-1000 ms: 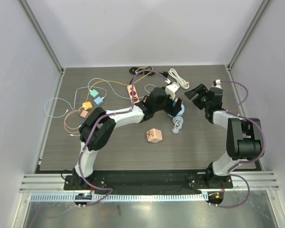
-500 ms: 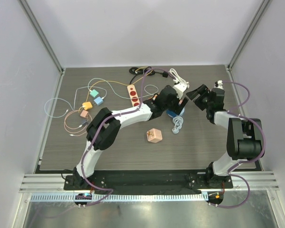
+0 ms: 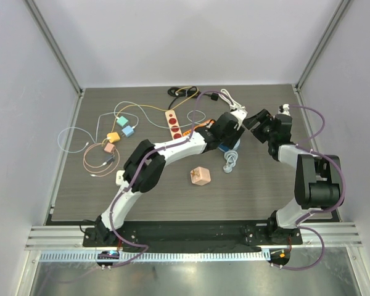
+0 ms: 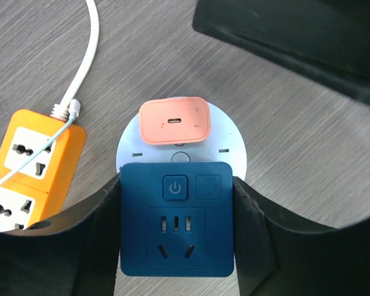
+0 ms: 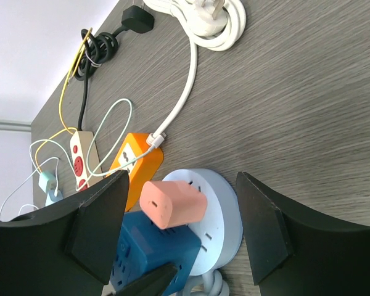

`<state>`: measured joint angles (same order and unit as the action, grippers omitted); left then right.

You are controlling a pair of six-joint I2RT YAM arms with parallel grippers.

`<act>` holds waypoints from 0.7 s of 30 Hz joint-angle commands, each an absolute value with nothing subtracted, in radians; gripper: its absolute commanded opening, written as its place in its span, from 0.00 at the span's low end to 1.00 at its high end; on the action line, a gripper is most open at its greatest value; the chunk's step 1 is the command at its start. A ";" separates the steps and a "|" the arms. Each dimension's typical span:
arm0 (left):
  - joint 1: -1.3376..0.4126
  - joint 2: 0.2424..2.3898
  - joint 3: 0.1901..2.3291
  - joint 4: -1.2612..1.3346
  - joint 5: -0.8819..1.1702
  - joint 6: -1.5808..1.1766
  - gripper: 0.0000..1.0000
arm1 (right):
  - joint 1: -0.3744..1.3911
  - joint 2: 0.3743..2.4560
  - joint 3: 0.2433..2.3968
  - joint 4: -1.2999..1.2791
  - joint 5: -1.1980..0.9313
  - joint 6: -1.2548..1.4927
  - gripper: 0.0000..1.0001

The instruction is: Pull the plug off the socket

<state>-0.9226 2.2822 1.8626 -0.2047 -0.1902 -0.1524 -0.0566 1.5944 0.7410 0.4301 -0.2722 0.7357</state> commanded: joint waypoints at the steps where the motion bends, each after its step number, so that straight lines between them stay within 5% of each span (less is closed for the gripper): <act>1: -0.919 2.318 1.947 -0.301 -0.206 -0.141 0.48 | -0.063 1.542 0.739 0.436 -0.267 0.736 0.76; 4: -0.914 2.332 1.968 -0.313 -0.204 -0.126 0.19 | -0.061 1.537 0.742 0.420 -0.270 0.745 0.76; 5: -0.907 2.333 1.971 -0.311 -0.206 -0.126 0.00 | -0.063 1.539 0.742 0.416 -0.271 0.749 0.76; 21: -0.804 2.155 1.786 0.073 -0.109 -0.204 0.00 | -0.061 1.594 0.716 0.515 -0.390 0.861 0.82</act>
